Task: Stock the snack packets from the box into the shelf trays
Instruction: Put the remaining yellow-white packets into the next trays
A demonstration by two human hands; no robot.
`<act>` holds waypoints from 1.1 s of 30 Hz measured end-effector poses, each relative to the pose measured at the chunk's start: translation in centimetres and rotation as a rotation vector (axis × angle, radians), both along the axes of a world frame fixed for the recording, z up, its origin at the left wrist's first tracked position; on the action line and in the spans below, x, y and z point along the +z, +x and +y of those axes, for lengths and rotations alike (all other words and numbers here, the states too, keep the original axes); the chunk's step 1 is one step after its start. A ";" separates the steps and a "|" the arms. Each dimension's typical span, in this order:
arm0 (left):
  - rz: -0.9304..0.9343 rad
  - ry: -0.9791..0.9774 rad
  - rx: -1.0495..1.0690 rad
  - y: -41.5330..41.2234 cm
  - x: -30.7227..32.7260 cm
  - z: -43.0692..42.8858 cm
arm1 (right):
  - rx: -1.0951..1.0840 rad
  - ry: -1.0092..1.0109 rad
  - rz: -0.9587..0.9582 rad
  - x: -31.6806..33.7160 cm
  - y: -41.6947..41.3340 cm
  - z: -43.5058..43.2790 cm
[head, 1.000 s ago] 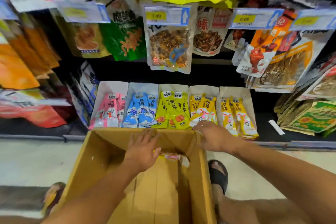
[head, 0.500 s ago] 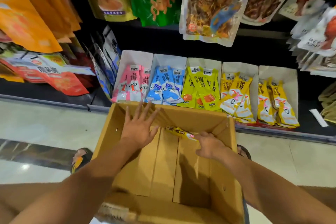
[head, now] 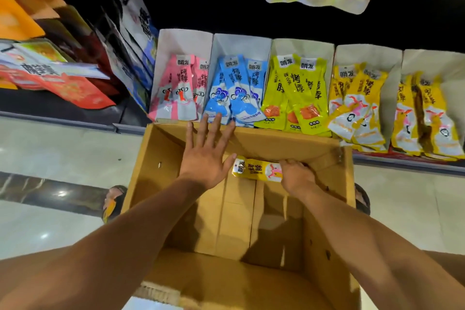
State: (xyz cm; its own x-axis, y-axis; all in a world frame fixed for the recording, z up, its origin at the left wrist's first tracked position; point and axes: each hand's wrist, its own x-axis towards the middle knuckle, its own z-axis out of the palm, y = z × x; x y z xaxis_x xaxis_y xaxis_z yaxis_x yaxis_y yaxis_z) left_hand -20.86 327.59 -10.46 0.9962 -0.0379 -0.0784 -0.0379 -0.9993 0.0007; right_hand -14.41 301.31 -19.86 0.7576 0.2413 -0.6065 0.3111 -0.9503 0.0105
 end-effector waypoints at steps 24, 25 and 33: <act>0.025 0.048 0.016 0.1 -0.8 0.2 | -0.496 0.253 0.216 -5.0 -8.2 1.5; 0.026 0.048 0.016 0.1 -0.8 0.2 | -0.531 0.275 0.235 -5.2 -8.4 1.6; 0.051 0.026 -0.013 -0.2 -0.2 0.5 | -0.507 0.326 0.278 -4.3 -8.2 2.0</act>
